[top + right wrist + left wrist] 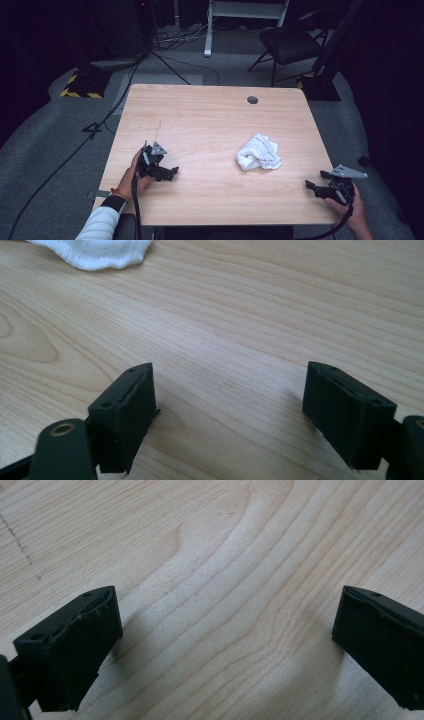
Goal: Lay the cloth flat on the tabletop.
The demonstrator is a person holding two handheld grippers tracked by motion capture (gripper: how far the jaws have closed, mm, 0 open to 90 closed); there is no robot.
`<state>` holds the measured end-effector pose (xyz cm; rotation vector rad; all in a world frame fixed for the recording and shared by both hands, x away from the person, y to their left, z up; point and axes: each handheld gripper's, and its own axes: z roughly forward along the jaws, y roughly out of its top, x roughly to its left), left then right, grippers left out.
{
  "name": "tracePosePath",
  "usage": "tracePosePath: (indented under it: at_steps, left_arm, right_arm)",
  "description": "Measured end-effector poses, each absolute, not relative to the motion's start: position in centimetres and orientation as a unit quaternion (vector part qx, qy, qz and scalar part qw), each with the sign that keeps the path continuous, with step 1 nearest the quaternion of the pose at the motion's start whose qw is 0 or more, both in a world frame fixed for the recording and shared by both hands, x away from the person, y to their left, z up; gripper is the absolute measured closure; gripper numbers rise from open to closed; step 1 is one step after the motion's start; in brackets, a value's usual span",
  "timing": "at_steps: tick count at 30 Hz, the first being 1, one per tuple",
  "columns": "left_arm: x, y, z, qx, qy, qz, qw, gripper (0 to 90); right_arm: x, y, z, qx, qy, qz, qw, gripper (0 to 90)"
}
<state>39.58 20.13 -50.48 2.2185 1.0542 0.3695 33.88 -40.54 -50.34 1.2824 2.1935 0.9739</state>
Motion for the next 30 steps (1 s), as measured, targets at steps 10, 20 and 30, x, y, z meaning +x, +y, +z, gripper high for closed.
tracePosePath:
  at_steps: [10,20,30]
  left_arm:
    - [39.4,19.8,-50.5,0.858,0.374,0.132,0.327,0.2]
    - [38.7,19.8,-50.4,0.875,0.337,0.115,0.328,0.0]
    - [38.4,19.7,-50.5,0.876,0.329,0.117,0.334,0.3]
  right_arm:
    - [34.0,-40.5,-50.3,0.465,0.787,0.345,0.212,18.2]
    - [34.5,-40.3,-50.0,0.438,0.807,0.345,0.191,25.0]
    - [36.4,-39.0,-48.8,0.42,0.811,0.35,0.21,34.6]
